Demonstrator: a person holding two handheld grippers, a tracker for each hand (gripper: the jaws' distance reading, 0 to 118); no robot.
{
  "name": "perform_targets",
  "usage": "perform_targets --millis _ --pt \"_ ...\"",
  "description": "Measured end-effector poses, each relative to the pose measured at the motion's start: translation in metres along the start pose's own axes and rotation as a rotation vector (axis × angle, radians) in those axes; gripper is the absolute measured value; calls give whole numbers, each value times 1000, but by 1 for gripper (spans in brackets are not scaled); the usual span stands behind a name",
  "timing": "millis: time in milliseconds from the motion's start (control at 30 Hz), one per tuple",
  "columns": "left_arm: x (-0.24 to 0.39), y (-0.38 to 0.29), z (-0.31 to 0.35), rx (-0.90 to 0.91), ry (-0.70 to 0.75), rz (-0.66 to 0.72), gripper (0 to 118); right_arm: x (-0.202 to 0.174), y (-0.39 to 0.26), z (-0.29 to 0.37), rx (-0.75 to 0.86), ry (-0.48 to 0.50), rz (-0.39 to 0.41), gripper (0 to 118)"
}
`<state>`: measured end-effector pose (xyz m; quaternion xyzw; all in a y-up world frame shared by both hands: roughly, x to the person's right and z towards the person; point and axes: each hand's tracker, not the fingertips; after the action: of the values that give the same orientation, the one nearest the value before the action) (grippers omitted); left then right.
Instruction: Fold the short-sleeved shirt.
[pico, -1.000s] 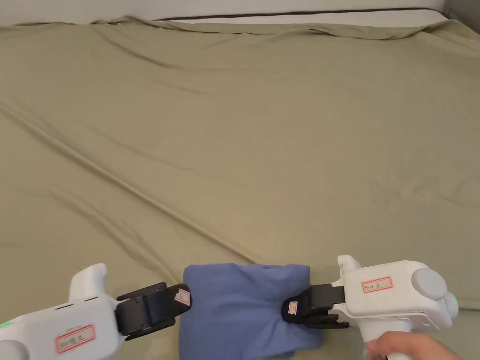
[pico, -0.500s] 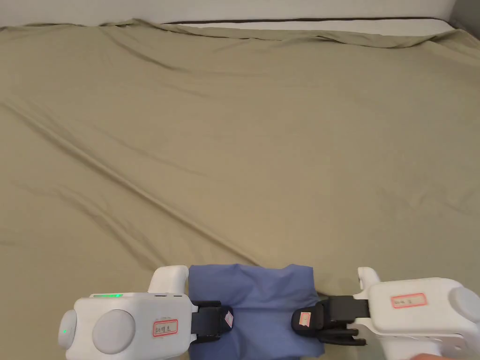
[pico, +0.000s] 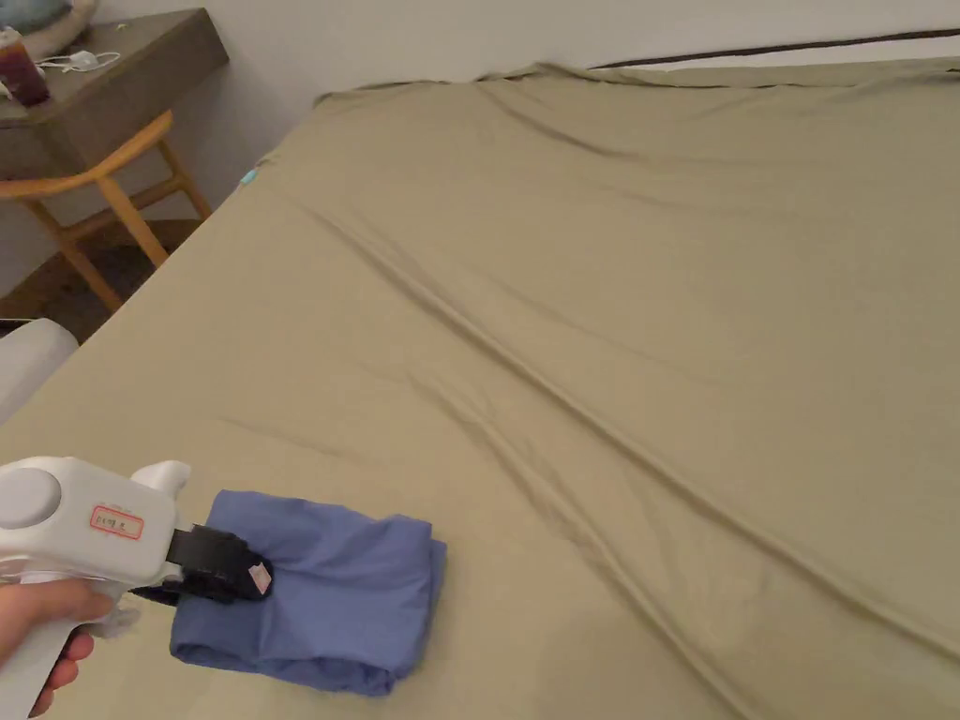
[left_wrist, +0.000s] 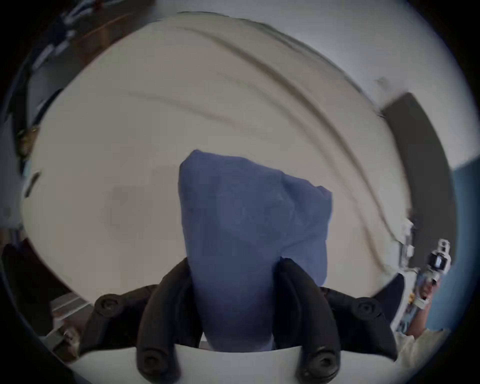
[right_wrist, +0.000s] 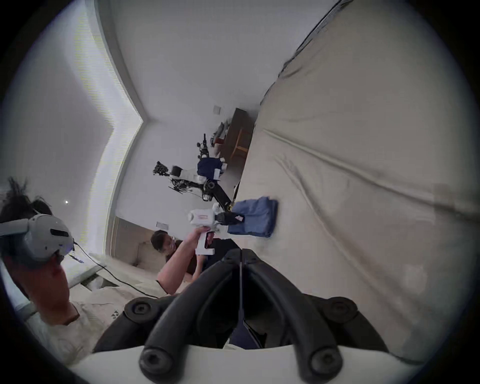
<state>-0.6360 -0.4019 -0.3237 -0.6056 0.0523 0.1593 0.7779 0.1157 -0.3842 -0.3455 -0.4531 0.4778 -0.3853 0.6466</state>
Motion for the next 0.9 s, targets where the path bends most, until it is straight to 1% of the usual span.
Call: perform_targets --millis 33,100,133,200,233,267,300,333,367,400,433,500,533,567,600,633,667,700,733,767,800,833,867,900 --pt "-19 5 0 -12 41 12 42 -1 -2 0 4 -2 -3 3" --pt "-48 10 -10 -20 121 63 42 -3 -3 -3 18 -41 0 3" --pt "-56 11 -21 -54 207 56 42 -3 -5 -4 21 -69 0 3" --pt "-63 11 -41 -99 324 73 42 -1 -6 -5 15 -109 -15 3" --pt "-46 -2 -44 -89 336 77 43 -2 -7 -5 13 -118 -13 3" --pt "-39 -6 -50 -68 316 97 53 -3 -9 -4 13 -129 -12 3" --pt "-30 -8 -52 -44 353 105 75 -4 -10 -3 12 -132 -10 3" --pt "-20 -10 -53 -45 450 73 97 -3 -10 0 12 -139 -7 3" --pt "-15 -15 -49 -40 569 9 116 -4 -11 2 13 -154 0 3" --pt "-9 -17 -46 -16 594 -37 117 -6 -11 3 18 -175 8 3" --pt "-1 -19 -38 31 547 -47 117 -8 -10 6 37 -216 23 3" --pt "12 -18 -8 112 461 51 117 -15 -3 15 85 -331 75 3" --pt "29 -18 10 188 371 57 117 -23 3 20 120 -416 119 3" --pt "52 -17 28 256 285 32 117 -31 11 26 156 -500 166 3" --pt "72 -18 44 303 220 18 115 -37 19 33 193 -566 197 3" --pt "92 -13 64 374 158 -17 107 -47 32 40 241 -639 235 3" --pt "120 -13 85 447 112 -71 78 -60 45 46 296 -706 297 3" --pt "145 -15 102 524 104 -136 45 -72 55 51 348 -769 365 3" --pt "175 -14 123 640 191 -183 20 -88 67 56 427 -842 423 3" --pt "200 -13 139 742 293 -196 17 -104 79 62 508 -876 439 3" --pt "223 -14 151 819 331 -204 17 -120 88 67 582 -888 458 3" --pt "246 -15 164 913 327 -241 17 -138 96 73 667 -889 480 3" --pt "268 -17 177 992 287 -257 17 -152 104 80 748 -893 521 3" --pt "282 -15 180 1030 226 -232 17 -165 109 81 804 -921 561 3"
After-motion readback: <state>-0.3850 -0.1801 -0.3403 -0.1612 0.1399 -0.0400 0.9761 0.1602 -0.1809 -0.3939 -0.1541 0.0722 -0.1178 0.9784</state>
